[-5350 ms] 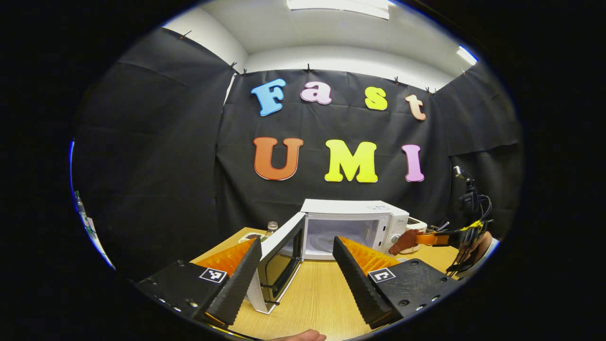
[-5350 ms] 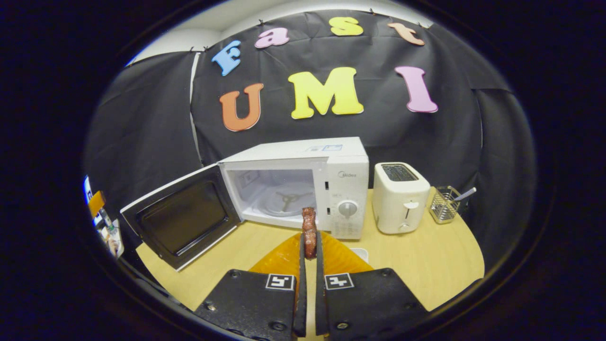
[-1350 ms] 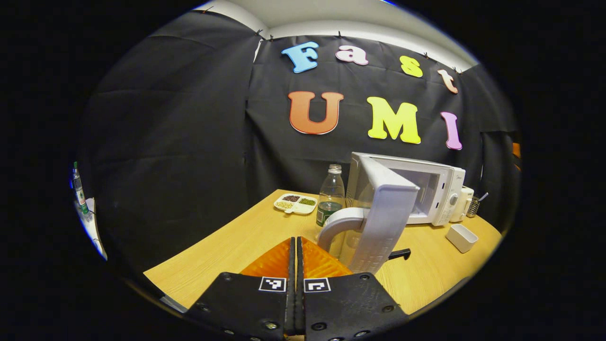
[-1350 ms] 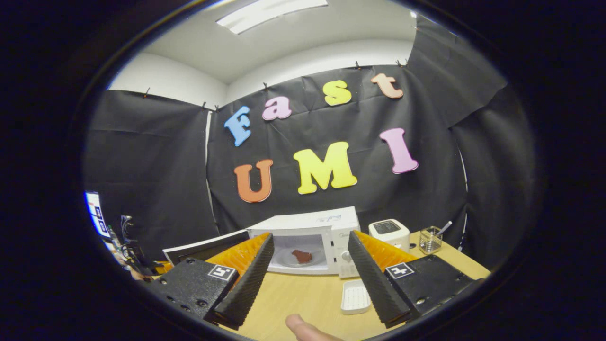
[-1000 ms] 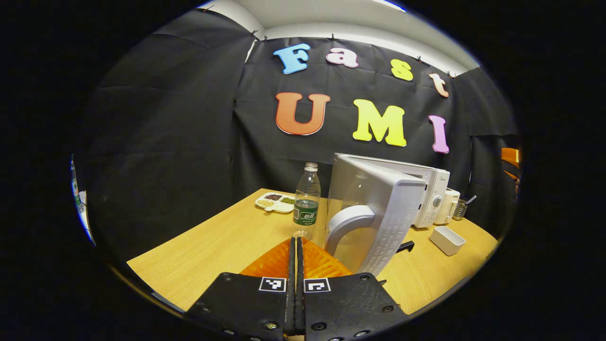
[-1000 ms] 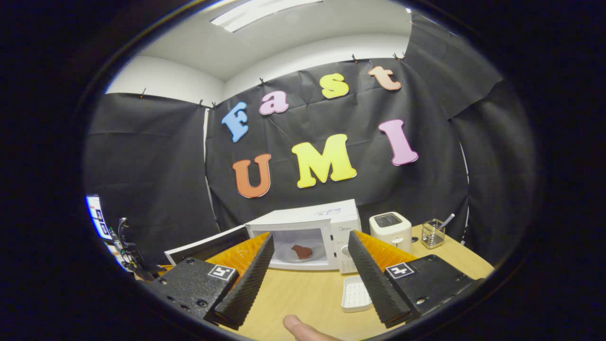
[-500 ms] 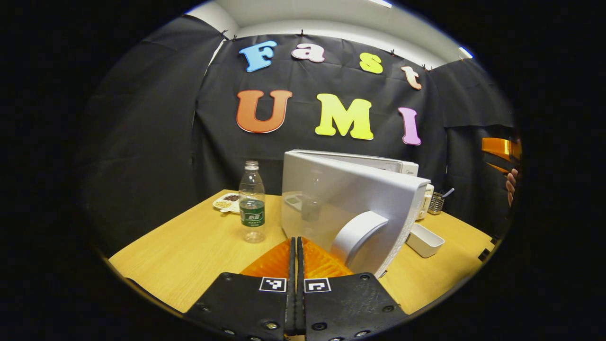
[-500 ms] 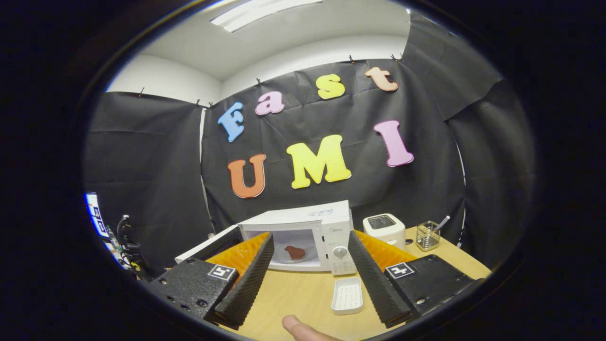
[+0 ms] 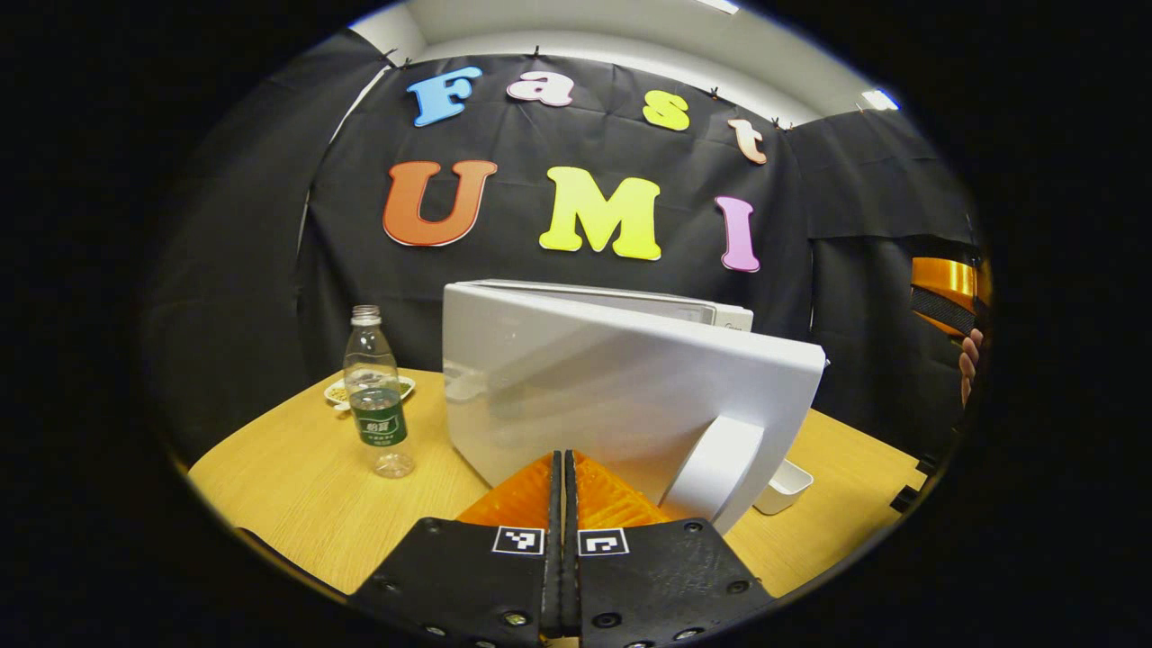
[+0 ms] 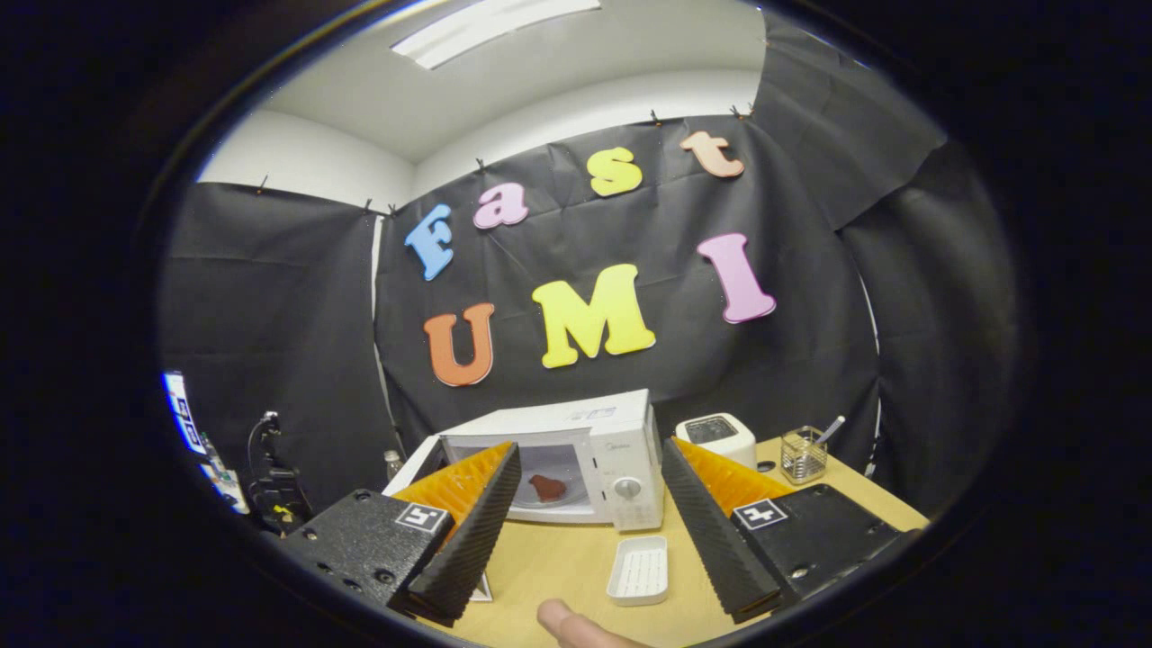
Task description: Open the microwave oven with the left hand, put the food in, and close the microwave oven.
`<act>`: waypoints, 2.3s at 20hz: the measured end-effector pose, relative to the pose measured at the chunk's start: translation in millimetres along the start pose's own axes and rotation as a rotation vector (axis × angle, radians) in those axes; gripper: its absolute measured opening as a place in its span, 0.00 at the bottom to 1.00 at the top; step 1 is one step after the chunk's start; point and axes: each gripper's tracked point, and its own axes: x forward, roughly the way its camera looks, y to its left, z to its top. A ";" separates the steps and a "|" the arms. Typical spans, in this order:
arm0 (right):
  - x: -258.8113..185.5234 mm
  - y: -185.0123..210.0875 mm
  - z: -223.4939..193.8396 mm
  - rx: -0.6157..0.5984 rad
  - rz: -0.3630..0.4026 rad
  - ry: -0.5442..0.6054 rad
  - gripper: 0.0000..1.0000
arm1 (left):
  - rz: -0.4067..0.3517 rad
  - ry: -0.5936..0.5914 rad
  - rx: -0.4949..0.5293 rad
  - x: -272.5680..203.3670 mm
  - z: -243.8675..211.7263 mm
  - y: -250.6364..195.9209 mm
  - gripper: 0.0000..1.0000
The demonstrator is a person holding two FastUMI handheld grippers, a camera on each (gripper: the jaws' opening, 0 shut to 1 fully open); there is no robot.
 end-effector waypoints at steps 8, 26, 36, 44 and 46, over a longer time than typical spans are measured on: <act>-3.1 -41.5 8.3 0.003 -0.052 -0.019 1.00 | -0.069 0.001 0.047 42.3 8.3 -43.4 0.00; 16.3 -103.9 2.8 0.006 -0.036 -0.019 1.00 | 0.003 -0.023 -0.012 155.6 35.2 -83.5 0.00; -6.9 -104.8 11.1 -0.019 -0.092 0.001 1.00 | 0.077 -0.010 0.013 192.0 33.9 -89.1 0.00; -50.8 -84.5 32.5 -0.120 -0.226 0.003 1.00 | 0.080 0.118 -0.037 155.4 14.0 -88.6 0.00; -60.9 -73.8 36.2 -0.134 -0.225 0.004 0.89 | 0.067 0.083 -0.039 126.1 33.1 -95.1 0.00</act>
